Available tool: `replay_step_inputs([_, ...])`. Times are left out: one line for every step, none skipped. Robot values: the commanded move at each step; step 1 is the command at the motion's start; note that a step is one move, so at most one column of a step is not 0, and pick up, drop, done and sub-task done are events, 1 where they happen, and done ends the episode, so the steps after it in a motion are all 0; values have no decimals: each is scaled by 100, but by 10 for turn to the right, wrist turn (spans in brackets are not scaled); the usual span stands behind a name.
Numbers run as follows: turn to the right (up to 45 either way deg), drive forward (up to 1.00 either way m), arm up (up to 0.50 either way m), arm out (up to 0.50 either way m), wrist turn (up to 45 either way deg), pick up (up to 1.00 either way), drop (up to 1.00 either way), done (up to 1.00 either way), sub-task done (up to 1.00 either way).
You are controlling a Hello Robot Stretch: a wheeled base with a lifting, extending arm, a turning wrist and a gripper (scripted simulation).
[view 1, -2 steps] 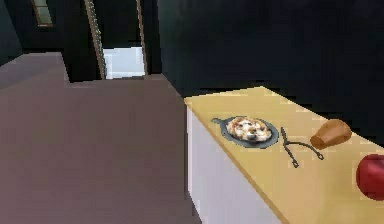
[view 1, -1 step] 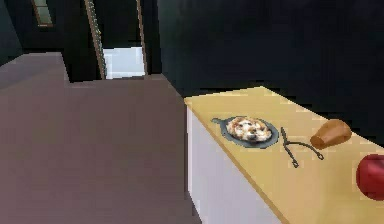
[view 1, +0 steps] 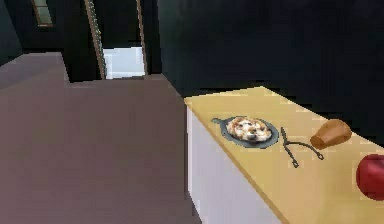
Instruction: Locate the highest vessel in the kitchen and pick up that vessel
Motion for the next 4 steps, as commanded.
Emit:
replay_step_inputs([0,0,0,22,0,0,0,0,0])
replay_step_inputs([0,0,0,0,450,0,0,0,0])
replay_step_inputs([0,0,0,0,450,0,0,0,0])
replay_step_inputs([0,0,0,0,450,0,0,0,0])
